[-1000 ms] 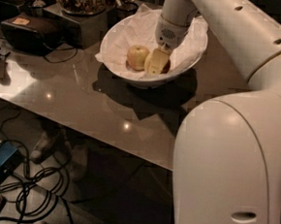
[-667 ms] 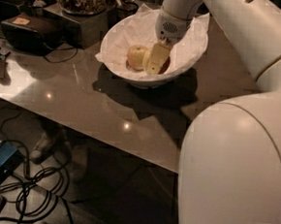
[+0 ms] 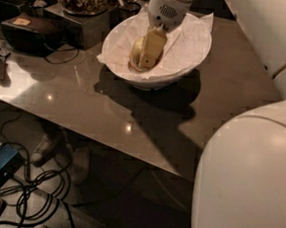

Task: Pick apple from white bowl

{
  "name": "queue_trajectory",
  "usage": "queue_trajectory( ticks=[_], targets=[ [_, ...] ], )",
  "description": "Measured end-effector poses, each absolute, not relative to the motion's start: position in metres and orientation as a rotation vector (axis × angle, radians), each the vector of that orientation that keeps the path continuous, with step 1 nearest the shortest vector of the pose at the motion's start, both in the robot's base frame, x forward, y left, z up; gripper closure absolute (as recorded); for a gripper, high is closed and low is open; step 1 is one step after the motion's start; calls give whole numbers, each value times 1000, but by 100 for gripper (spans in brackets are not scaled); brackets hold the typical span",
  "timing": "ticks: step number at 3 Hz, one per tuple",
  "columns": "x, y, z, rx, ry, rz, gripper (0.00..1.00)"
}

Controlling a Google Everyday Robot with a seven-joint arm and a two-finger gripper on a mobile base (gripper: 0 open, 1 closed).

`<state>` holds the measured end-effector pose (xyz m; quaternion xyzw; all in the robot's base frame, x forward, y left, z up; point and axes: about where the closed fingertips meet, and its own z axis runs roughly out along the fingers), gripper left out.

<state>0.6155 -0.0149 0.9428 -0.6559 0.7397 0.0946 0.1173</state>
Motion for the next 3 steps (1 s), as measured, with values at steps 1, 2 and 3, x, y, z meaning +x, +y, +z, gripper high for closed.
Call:
queue_trajectory(
  ticks=[1, 2, 3],
  targets=[
    [598, 0, 968, -1967, 2079, 274, 100],
    [576, 5, 987, -1994, 2020, 280, 100],
    [530, -4, 1004, -1962, 1986, 333, 100]
  ],
)
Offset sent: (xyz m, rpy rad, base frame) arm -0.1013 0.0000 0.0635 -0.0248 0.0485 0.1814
